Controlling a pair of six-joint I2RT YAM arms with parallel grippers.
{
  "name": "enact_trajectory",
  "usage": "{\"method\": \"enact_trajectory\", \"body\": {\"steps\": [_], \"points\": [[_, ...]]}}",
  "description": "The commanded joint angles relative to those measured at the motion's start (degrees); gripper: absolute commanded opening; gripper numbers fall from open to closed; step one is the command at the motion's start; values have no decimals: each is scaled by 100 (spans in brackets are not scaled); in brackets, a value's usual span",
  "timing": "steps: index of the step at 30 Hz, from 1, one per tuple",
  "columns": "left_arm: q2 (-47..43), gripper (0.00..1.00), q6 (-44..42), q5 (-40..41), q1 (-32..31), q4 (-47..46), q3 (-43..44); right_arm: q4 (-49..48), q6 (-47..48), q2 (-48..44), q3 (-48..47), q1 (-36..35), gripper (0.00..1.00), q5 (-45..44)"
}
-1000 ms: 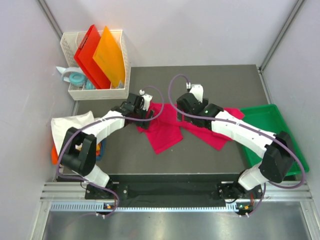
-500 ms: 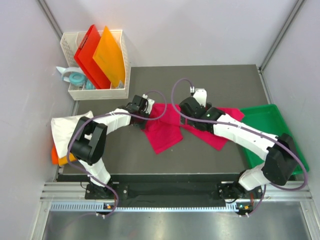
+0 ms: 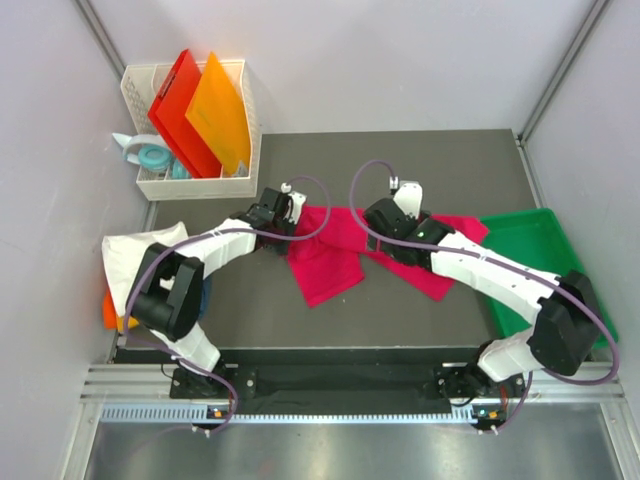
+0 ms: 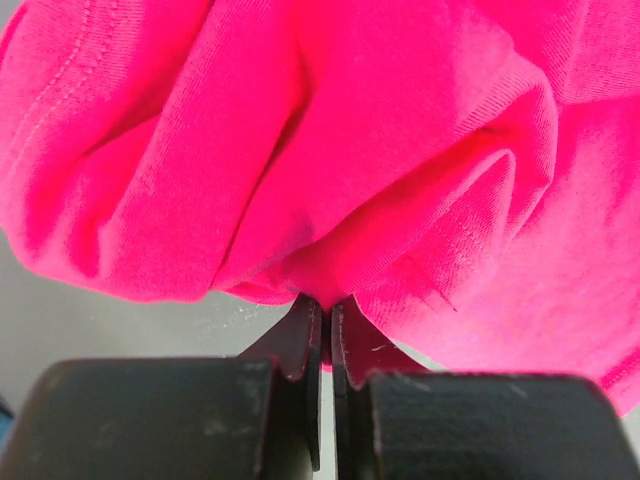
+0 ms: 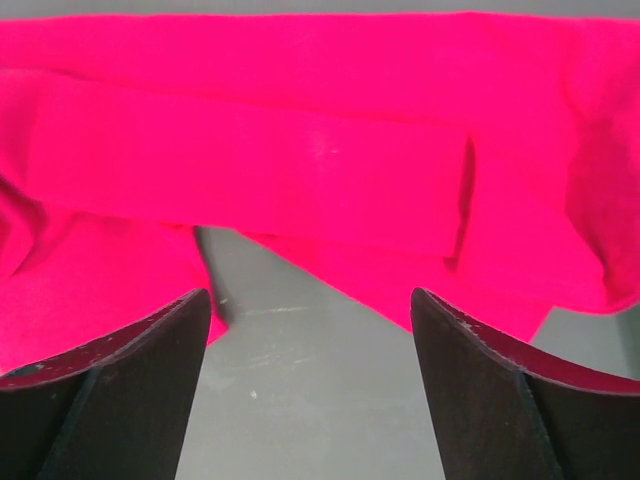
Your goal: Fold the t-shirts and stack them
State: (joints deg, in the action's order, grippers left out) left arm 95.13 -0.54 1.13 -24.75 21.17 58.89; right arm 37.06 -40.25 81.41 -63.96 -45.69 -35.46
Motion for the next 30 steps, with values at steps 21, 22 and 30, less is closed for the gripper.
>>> {"method": "enact_trajectory", "body": {"steps": [21, 22, 30], "points": [[-460, 0, -87, 283, 14, 54, -71, -559, -352, 762, 1290, 2284, 71, 857], [-452, 0, -78, 283, 14, 45, -80, -551, -343, 832, 1246, 2284, 70, 839], [-504, 0, -105, 344, 23, 19, -132, -437, -422, 1079, 1220, 2293, 28, 585]]}}
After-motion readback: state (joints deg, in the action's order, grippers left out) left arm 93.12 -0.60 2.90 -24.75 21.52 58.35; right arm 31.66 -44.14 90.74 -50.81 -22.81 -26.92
